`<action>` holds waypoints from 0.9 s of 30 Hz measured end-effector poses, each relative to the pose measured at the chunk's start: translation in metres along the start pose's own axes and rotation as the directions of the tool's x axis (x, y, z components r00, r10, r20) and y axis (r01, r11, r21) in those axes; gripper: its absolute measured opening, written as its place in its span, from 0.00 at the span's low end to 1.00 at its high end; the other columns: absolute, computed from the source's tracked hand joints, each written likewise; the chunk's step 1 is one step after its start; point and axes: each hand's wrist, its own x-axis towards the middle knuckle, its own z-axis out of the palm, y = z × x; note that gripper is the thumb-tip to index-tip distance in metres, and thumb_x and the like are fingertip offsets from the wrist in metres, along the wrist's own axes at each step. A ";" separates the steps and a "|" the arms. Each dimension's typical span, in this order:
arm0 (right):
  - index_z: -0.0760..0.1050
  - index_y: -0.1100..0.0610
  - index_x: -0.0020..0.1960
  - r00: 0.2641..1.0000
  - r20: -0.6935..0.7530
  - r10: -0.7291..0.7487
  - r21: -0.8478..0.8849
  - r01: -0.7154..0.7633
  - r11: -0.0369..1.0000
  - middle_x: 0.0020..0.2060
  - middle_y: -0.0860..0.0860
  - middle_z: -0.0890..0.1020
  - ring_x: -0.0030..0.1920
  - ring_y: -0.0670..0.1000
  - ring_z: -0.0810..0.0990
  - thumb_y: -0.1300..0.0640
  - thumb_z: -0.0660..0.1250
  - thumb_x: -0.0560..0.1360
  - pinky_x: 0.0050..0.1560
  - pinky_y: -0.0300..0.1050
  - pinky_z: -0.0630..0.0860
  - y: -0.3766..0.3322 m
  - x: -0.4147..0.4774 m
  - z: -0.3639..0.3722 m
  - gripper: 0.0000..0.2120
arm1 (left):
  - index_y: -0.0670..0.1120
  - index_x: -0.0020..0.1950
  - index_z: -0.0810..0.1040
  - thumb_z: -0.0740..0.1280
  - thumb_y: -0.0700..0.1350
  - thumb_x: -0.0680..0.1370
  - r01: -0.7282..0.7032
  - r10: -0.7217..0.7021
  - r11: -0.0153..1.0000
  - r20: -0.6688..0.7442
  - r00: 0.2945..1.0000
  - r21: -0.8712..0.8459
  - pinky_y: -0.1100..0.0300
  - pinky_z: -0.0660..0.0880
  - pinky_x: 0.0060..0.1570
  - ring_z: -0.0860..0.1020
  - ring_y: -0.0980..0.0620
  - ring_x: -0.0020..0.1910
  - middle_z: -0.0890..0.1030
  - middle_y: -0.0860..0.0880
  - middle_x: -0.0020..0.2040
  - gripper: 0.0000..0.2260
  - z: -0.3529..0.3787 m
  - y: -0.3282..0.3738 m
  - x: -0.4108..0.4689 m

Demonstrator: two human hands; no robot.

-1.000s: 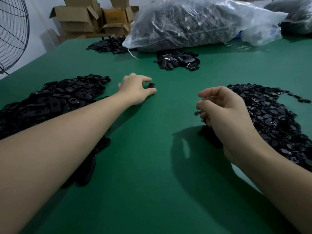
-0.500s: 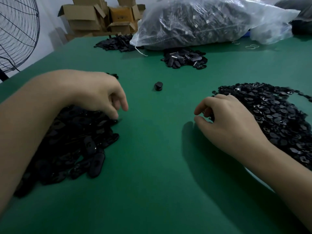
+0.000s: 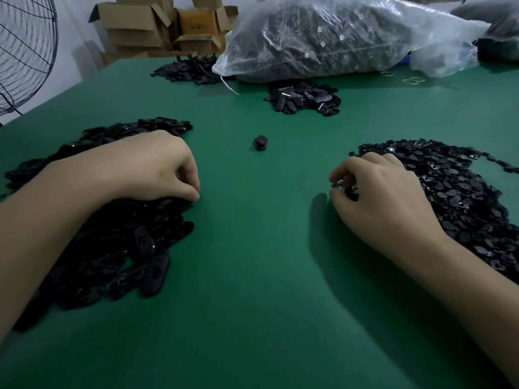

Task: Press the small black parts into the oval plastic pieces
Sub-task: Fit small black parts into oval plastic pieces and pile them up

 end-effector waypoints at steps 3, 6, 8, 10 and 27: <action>0.79 0.50 0.57 1.000 -0.021 0.015 -0.028 -0.016 0.999 0.50 0.50 0.78 0.59 0.56 0.72 0.55 0.65 0.79 0.58 0.57 0.72 0.003 0.002 -0.002 0.09 | 0.62 0.41 0.84 0.73 0.57 0.76 -0.053 0.056 0.998 -0.213 0.975 0.021 0.53 0.81 0.46 0.81 0.62 0.43 0.84 0.65 0.41 0.04 0.004 0.014 -0.002; 0.80 0.49 0.55 1.000 -0.016 0.016 -0.018 -0.016 1.000 0.49 0.50 0.78 0.58 0.56 0.72 0.57 0.64 0.79 0.57 0.57 0.72 0.004 0.003 -0.002 0.08 | 0.58 0.49 0.86 0.69 0.57 0.78 -0.243 0.203 0.970 -0.464 0.862 -0.028 0.50 0.80 0.49 0.81 0.55 0.46 0.83 0.60 0.47 0.07 0.017 0.037 -0.006; 0.81 0.49 0.53 1.000 -0.002 0.009 -0.010 -0.009 1.000 0.47 0.50 0.77 0.56 0.56 0.72 0.58 0.63 0.79 0.56 0.57 0.73 0.004 0.003 -0.003 0.09 | 0.54 0.51 0.87 0.70 0.55 0.79 -0.378 0.267 0.921 -0.552 0.790 -0.094 0.51 0.79 0.48 0.81 0.55 0.44 0.83 0.57 0.47 0.08 0.026 0.056 -0.011; 0.80 0.49 0.52 1.000 0.019 -0.006 -0.017 0.006 1.000 0.46 0.49 0.77 0.56 0.55 0.71 0.58 0.63 0.80 0.57 0.57 0.73 0.004 0.002 -0.004 0.09 | 0.53 0.52 0.87 0.71 0.54 0.80 -0.449 0.325 0.889 -0.564 0.759 -0.092 0.52 0.79 0.47 0.80 0.55 0.44 0.82 0.56 0.47 0.07 0.037 0.070 -0.015; 0.83 0.42 0.43 0.943 0.293 -0.158 -0.050 0.180 0.982 0.36 0.38 0.81 0.45 0.45 0.76 0.47 0.75 0.73 0.50 0.51 0.79 0.005 0.005 -0.033 0.02 | 0.61 0.58 0.83 0.68 0.70 0.68 -0.131 -0.004 0.891 -0.296 0.955 -0.434 0.55 0.75 0.51 0.76 0.61 0.49 0.77 0.61 0.53 0.24 0.059 0.069 -0.023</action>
